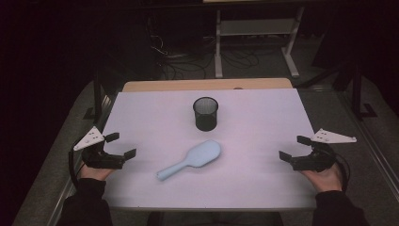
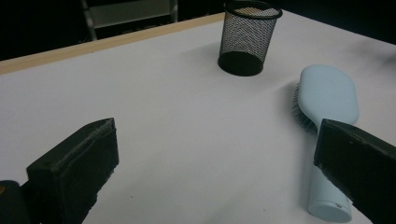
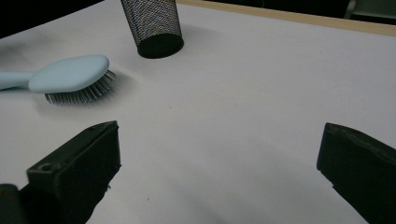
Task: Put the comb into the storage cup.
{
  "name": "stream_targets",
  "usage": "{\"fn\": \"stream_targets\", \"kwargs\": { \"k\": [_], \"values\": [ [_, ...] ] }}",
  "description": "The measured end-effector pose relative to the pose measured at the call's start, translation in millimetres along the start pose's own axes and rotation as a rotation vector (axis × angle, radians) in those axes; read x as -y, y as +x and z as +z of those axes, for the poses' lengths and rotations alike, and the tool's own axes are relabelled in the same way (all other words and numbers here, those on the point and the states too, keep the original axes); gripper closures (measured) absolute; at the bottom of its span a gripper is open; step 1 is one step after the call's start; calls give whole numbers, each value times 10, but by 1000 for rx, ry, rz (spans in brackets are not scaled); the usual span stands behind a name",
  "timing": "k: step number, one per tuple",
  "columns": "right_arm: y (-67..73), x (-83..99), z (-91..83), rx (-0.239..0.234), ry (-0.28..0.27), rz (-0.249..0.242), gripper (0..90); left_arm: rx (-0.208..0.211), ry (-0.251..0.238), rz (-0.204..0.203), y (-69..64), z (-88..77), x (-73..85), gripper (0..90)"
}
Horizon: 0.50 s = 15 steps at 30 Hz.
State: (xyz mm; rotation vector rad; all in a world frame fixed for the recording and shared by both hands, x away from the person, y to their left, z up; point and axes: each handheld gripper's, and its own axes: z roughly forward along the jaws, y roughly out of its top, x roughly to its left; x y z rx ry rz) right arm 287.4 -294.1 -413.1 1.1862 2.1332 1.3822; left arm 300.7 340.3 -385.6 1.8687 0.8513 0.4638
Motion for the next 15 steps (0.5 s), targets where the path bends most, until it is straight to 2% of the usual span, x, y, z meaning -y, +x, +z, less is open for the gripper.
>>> {"fn": "stream_targets", "kwargs": {
  "k": [5,11,15],
  "values": [
    [-2,1,-5,0,0,2,0,18,37,24,-46,78,-67,0],
    [-3,3,-1,-1,4,-2,0,35,59,34,-77,138,-110,0],
    [-2,4,5,-2,6,-5,0,42,79,59,-122,178,-155,0]
  ]
}}
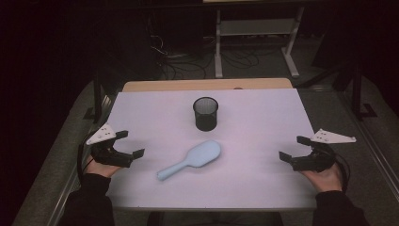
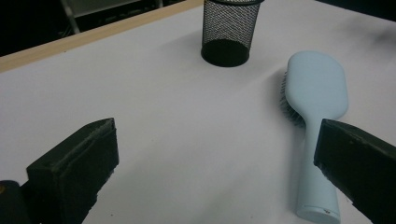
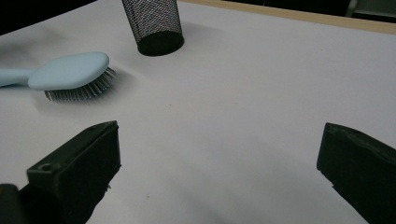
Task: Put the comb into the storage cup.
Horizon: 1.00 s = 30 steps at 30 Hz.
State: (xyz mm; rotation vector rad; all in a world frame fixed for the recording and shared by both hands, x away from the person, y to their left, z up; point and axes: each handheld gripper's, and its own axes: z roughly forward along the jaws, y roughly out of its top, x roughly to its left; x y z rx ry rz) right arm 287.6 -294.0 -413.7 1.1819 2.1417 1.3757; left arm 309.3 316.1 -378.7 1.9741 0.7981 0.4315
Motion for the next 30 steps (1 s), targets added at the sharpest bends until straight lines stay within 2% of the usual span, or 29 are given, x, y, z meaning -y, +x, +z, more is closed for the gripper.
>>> {"fn": "stream_targets", "kwargs": {
  "k": [7,30],
  "values": [
    [3,2,4,-2,6,-2,0,28,18,32,-76,57,-87,0],
    [6,15,5,-11,17,-3,0,102,80,73,-241,253,-214,0]
  ]
}}
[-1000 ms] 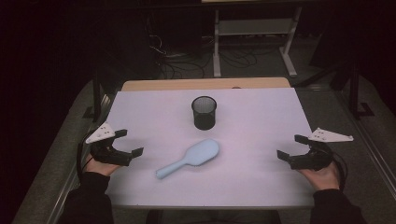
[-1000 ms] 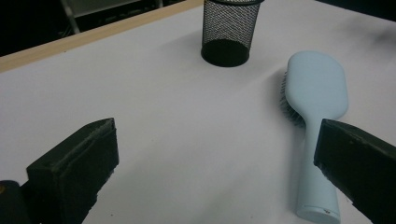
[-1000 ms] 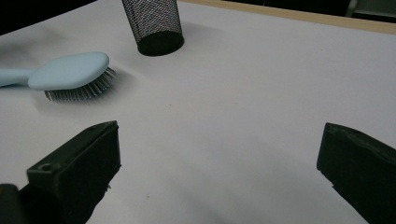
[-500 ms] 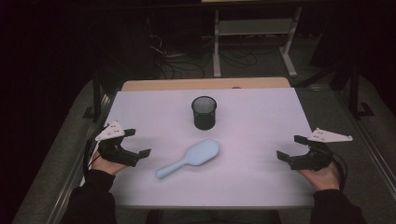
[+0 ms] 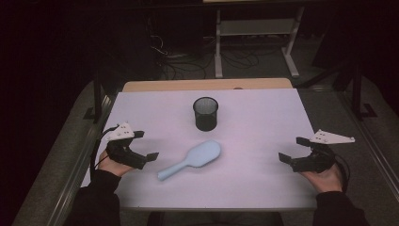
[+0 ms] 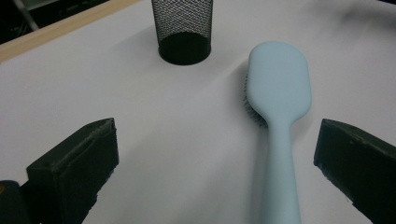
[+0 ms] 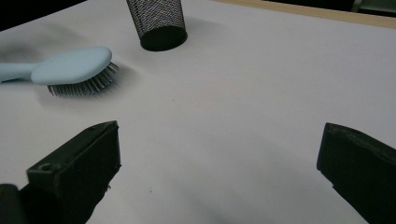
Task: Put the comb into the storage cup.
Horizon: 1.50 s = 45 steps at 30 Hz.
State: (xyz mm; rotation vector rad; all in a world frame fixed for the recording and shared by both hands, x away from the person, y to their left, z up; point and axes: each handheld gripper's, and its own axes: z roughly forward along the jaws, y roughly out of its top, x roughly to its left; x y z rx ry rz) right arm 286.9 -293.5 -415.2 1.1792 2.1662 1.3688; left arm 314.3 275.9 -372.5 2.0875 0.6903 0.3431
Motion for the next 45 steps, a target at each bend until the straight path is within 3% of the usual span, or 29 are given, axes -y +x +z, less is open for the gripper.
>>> {"fn": "stream_targets", "kwargs": {
  "k": [45],
  "values": [
    [8,10,8,-7,16,-7,0,119,143,67,-221,415,-94,0]
  ]
}}
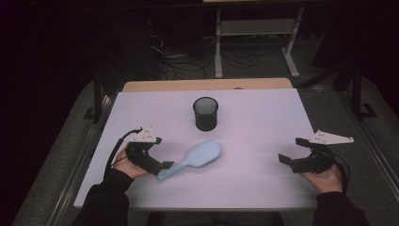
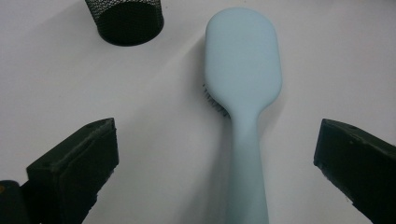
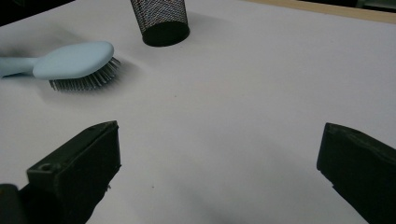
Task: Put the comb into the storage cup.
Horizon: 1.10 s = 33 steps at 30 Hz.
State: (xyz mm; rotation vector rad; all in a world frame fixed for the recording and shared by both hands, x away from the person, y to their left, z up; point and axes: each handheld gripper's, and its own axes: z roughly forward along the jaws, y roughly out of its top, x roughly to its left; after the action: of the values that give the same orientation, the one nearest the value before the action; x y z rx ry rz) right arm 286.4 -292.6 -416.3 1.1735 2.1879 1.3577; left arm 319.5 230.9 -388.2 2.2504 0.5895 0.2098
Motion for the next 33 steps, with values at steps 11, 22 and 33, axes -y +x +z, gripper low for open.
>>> {"fn": "stream_targets", "kwargs": {
  "k": [11,22,33],
  "values": [
    [4,4,4,-2,5,-2,0,11,38,19,-24,85,-7,0],
    [5,9,10,-10,11,-4,0,20,86,45,-48,184,-17,0],
    [5,12,14,-12,16,-2,0,41,135,55,-89,316,-32,0]
  ]
}}
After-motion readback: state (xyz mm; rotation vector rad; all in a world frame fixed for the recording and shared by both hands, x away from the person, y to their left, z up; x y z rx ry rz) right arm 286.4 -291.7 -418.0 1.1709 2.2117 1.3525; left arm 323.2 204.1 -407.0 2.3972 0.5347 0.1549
